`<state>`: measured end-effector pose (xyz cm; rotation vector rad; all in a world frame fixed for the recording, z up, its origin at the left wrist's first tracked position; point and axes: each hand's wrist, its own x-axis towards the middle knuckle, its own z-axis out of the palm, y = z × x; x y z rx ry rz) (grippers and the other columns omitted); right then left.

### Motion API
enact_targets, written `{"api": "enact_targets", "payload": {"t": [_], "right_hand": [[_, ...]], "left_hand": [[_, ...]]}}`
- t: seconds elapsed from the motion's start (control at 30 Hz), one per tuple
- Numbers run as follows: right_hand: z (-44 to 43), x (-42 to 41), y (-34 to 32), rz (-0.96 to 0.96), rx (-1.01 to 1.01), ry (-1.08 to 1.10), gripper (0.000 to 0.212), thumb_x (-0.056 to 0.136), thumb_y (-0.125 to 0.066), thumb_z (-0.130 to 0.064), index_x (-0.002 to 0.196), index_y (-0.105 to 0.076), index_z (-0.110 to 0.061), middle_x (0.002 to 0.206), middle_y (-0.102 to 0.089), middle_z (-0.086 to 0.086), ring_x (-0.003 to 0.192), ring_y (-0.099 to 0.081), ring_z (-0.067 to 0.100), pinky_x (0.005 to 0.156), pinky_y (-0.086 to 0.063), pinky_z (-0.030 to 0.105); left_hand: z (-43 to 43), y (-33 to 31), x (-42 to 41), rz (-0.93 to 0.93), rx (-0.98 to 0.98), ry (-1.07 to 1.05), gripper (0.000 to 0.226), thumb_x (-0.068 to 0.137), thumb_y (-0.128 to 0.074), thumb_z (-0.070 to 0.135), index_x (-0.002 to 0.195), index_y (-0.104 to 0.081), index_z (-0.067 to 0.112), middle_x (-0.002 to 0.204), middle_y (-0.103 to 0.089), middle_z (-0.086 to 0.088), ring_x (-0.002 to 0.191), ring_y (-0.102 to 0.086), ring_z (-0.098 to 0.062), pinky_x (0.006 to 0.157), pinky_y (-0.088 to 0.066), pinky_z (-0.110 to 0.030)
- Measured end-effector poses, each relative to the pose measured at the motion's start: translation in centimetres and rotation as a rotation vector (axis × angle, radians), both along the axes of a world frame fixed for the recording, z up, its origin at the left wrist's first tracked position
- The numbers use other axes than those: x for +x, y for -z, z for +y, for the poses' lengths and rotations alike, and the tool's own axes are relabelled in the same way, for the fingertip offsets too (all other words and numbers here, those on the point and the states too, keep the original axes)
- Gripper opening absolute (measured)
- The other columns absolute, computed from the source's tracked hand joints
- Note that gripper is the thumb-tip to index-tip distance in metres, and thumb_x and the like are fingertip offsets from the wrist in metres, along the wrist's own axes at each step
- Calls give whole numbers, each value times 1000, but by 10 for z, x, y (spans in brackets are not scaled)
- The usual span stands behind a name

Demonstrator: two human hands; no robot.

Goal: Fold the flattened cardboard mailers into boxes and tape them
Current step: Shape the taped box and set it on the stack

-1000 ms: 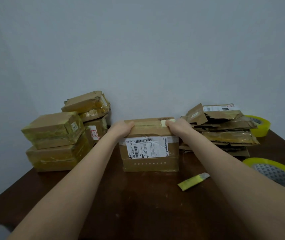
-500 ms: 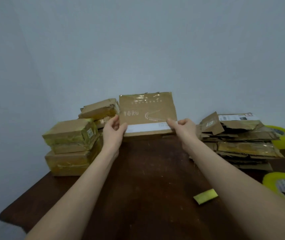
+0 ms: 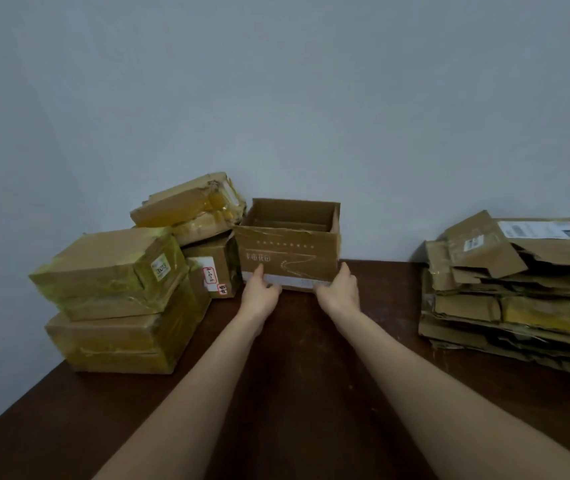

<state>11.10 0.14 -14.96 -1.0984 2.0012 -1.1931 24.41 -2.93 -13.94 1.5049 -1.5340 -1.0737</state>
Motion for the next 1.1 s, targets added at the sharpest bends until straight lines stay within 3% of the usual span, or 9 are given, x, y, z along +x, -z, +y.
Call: {"api": "enact_targets", "payload": {"t": [0.07,0.17,0.27,0.37,0.5,0.7,0.83,0.93,1.1], "right_hand": [[-12,-3,-1,-55,-11,-95,67,91,-60,-15,149,-27,-19,142,-48,7,126,-49,26,104,-44,40],[-14,-11,-4,-2,80,-217,72,94,-56,-17,154,-17,-19,153,-35,7,136,-39,26,110,-37,37],[0,-21,-6,131,91,-191,61,95,-53,-16,151,-28,-16,150,-37,9,133,-42,28,104,-39,34],[26,-35,-10,215,21,-104,41,94,-50,-16,135,-52,-21,136,-51,8,119,-54,27,100,-47,39],[75,-58,-24,279,-54,-24,32,94,-45,-12,111,-66,-28,126,-58,2,109,-60,25,94,-50,38],[163,-90,-42,260,-118,65,32,92,-42,-6,100,-66,-27,122,-62,2,106,-60,23,86,-51,34],[216,-103,-44,251,-147,99,31,93,-43,-6,98,-65,-26,120,-63,-1,108,-57,20,81,-45,30],[243,-108,-41,264,-132,106,27,94,-45,-7,101,-66,-23,118,-64,0,104,-57,19,82,-48,31],[262,-103,-33,248,-114,112,21,94,-50,-11,95,-66,-25,115,-64,0,103,-58,18,83,-47,29]], "left_hand": [[-6,0,-11,-8,9,34,65,97,-48,5,153,-15,14,154,-30,-9,139,-33,-22,108,-33,-31],[-10,4,-25,-43,-1,73,63,97,-47,4,152,-18,15,153,-32,-7,137,-36,-20,99,-35,-23],[-2,6,-36,-135,-43,53,55,98,-46,8,150,-29,17,147,-41,-8,100,-56,-13,77,-43,-21],[17,4,-52,-207,-101,51,48,97,-46,7,144,-39,18,141,-48,-6,75,-53,-6,68,-46,-23],[62,-12,-77,-285,-237,165,39,94,-49,5,131,-54,14,131,-57,-6,105,-58,-16,80,-39,-19],[155,-20,-117,-501,-386,480,27,86,-59,21,112,-64,17,112,-67,-3,101,-61,-19,82,-46,-26],[214,-11,-136,-762,-358,706,47,78,-66,50,115,-58,21,108,-63,2,99,-61,-20,81,-53,-36],[236,1,-134,-987,-379,690,45,80,-66,46,115,-57,19,112,-61,-1,101,-59,-22,80,-52,-36],[228,2,-89,-1067,-354,430,37,84,-66,40,112,-60,18,106,-64,-3,95,-62,-23,76,-53,-33]]}}
